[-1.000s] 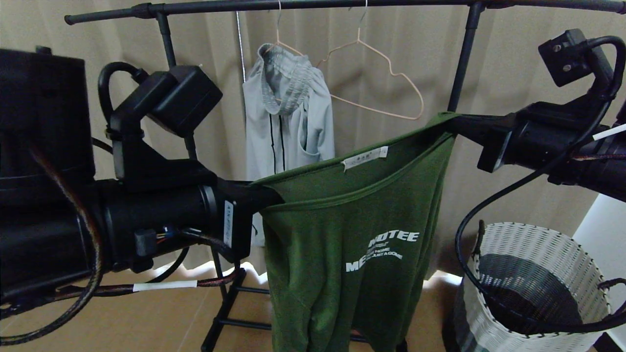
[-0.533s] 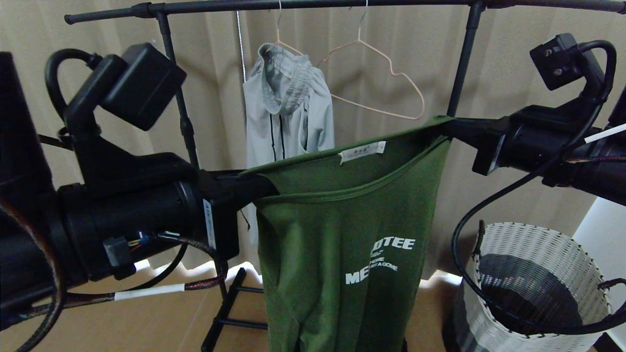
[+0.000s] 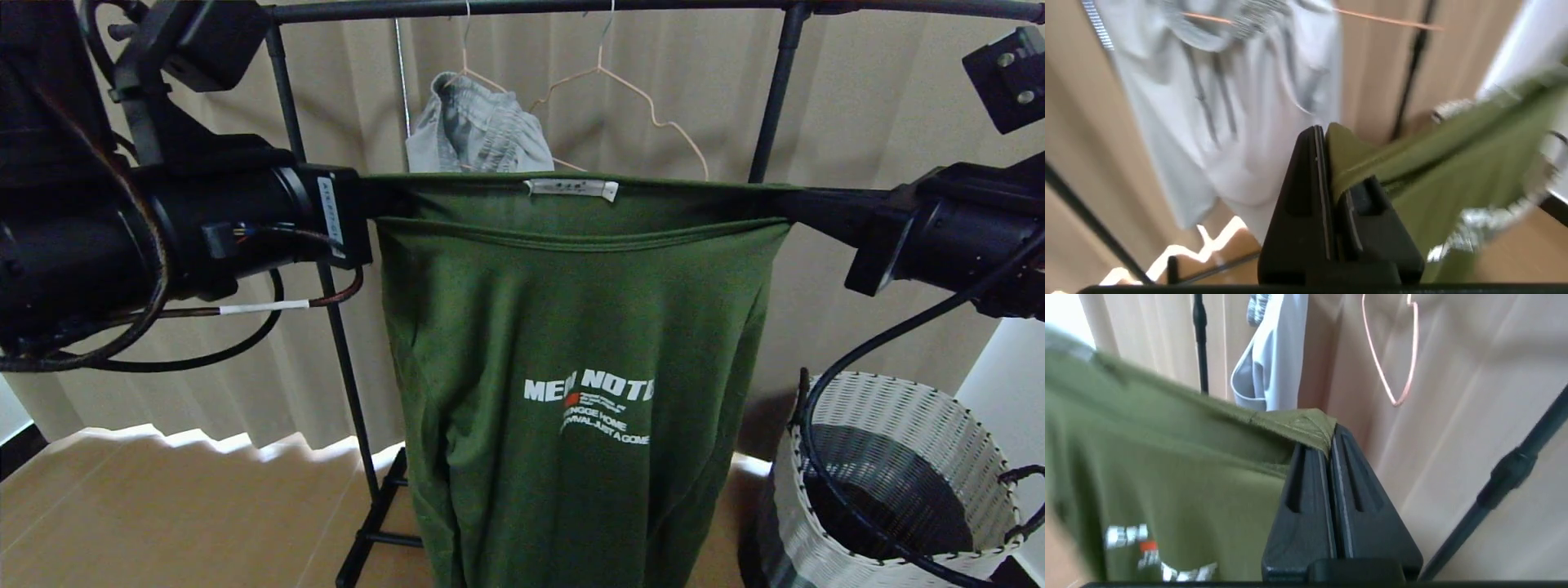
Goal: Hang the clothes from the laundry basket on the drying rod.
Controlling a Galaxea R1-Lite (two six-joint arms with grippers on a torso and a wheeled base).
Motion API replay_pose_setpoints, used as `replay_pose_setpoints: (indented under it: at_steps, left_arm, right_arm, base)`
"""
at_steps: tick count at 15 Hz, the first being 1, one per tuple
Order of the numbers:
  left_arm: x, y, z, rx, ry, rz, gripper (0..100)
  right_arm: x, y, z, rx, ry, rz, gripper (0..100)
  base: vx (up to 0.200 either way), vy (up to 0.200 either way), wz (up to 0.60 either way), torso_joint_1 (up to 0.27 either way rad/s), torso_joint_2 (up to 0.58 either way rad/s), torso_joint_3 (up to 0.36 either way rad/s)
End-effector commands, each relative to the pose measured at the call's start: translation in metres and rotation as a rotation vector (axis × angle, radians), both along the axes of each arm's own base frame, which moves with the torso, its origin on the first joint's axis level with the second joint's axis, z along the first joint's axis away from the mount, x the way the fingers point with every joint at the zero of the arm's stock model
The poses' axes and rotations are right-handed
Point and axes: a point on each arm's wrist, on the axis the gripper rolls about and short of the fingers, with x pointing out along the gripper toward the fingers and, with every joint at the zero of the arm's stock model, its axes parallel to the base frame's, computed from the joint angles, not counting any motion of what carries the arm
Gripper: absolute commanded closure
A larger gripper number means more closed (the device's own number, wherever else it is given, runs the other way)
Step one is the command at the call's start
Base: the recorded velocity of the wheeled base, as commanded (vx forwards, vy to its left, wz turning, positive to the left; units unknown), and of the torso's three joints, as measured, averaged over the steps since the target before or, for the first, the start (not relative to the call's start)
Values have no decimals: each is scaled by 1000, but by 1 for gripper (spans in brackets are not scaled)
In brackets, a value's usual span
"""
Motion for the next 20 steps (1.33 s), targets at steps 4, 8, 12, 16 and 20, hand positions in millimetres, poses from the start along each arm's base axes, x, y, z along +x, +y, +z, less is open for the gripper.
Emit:
replay_pose_setpoints:
  at_steps: [4,8,12,16,20]
  left_arm:
    - [15,-2,-14,31,46,41,100]
    - [11,9,-21,83,37,58,100]
    - [10,10,-19,81,32,62,100]
    - [13,17,-23,88,45,97,100]
    - [19,26,-33,108,81,140,100]
  right_arm:
    - [-7,-3,-1,-4,3,-3,100]
    - [-7,-3,-3,-11,20,-4,100]
    - [-7,-3,-6,-24,55,-4,0]
    - [-9,-4,-14,-34,80,-3,0]
    - [-19,-4,-27,-50,112,18,0]
  base:
    - [0,0,0,0,0,0]
    - [0,0,0,0,0,0]
    - [0,0,0,0,0,0]
    - [0,0,0,0,0,0]
    - [0,0,0,0,0,0]
